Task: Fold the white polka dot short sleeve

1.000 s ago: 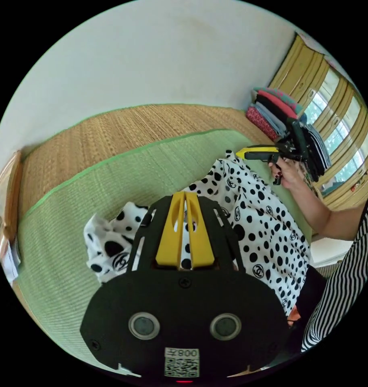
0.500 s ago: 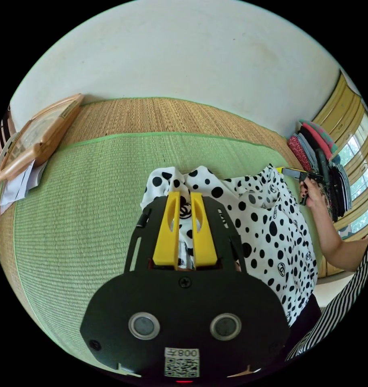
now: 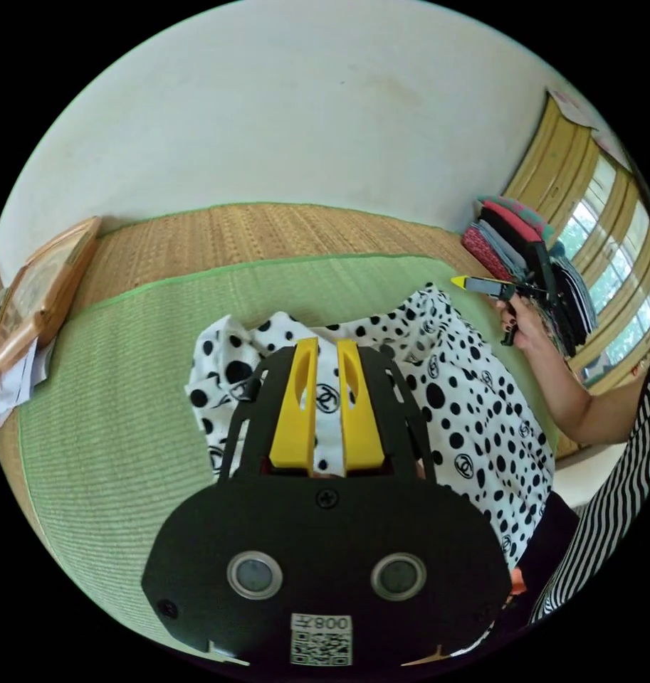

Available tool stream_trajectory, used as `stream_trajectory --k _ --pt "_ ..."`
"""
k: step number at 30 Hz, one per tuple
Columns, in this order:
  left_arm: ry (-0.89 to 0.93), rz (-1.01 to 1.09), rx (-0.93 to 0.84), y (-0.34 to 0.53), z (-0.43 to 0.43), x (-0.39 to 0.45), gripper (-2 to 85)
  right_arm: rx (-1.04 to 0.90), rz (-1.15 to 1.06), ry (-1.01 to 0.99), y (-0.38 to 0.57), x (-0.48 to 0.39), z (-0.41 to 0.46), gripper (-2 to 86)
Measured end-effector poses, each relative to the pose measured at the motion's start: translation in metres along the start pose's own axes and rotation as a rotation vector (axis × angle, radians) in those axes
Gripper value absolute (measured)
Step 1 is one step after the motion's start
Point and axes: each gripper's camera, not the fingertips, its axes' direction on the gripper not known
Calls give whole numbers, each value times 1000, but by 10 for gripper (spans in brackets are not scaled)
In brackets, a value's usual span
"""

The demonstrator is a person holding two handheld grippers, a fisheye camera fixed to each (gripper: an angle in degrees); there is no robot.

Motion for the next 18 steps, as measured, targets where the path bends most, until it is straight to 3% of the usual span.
stream_trajectory --k 3,8,15,18 --pt "35 27 -68 -5 20 8 36 -121 -150 32 -5 -40 29 1" --pt "87 14 -167 -12 45 9 23 -233 -212 121 -10 -59 74 1" --pt "207 121 -112 -59 55 38 7 -195 -164 31 -4 -47 69 0" --pt "164 215 -268 -81 96 60 4 -180 -158 26 -1 -45 66 0"
